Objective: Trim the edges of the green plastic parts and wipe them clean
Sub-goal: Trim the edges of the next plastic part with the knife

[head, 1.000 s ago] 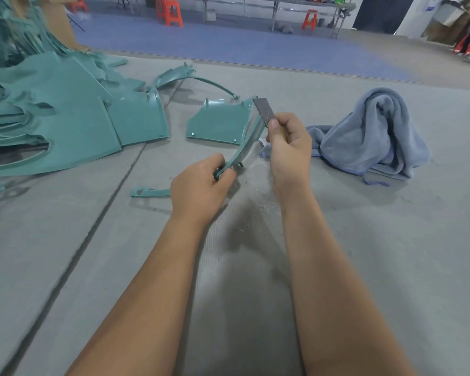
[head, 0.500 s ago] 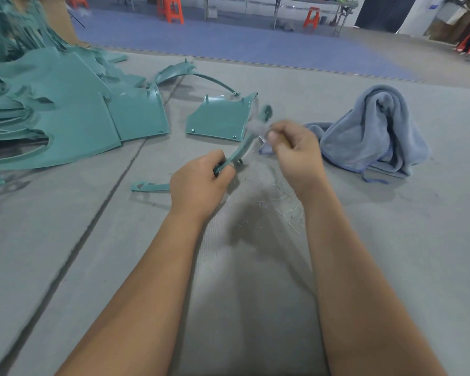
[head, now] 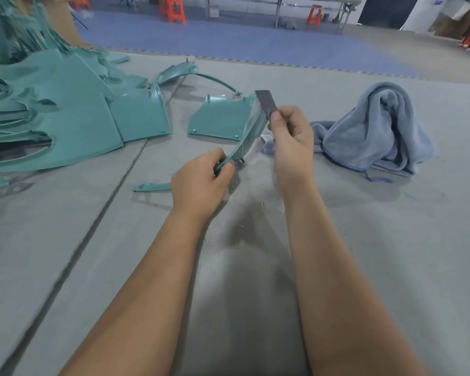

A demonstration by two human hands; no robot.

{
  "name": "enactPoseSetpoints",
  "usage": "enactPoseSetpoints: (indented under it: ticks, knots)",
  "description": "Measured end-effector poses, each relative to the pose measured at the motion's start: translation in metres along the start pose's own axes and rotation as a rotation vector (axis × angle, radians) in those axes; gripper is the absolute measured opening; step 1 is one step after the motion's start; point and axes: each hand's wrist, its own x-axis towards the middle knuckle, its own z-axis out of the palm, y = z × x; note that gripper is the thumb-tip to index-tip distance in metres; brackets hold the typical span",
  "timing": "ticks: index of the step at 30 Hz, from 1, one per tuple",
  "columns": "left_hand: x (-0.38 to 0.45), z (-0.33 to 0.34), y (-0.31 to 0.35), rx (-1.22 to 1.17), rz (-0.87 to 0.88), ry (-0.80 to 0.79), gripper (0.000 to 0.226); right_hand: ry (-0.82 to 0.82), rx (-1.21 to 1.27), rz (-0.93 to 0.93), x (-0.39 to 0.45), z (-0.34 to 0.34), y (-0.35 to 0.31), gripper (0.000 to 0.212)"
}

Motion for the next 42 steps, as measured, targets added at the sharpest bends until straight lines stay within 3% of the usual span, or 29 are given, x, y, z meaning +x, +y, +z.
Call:
enactPoseSetpoints:
  ticks: [6, 18, 31, 38, 42]
  knots:
    - [0.002, 0.001, -0.002, 0.007, 0.010, 0.014, 0.032, 0.027, -0.007, 0.019, -0.005, 0.009, 0.007, 0.023]
    - [0.003, 0.000, -0.004, -0.021, 0.001, 0.028, 0.035, -0.103, -0.062, 0.039, -0.012, -0.004, 0.019, 0.023]
    - [0.001, -0.003, -0.005, -0.065, -0.018, 0.034, 0.030, -0.343, -0.151, 0.114, -0.019, -0.007, 0.024, 0.028]
    - [-0.001, -0.010, -0.003, 0.123, 0.150, 0.001, 0.031, -0.101, -0.044, 0.036, -0.015, -0.008, 0.018, 0.020]
    - [-0.001, -0.011, -0.007, 0.073, 0.153, -0.061, 0.034, -0.100, -0.018, 0.017, -0.014, -0.004, 0.015, 0.022]
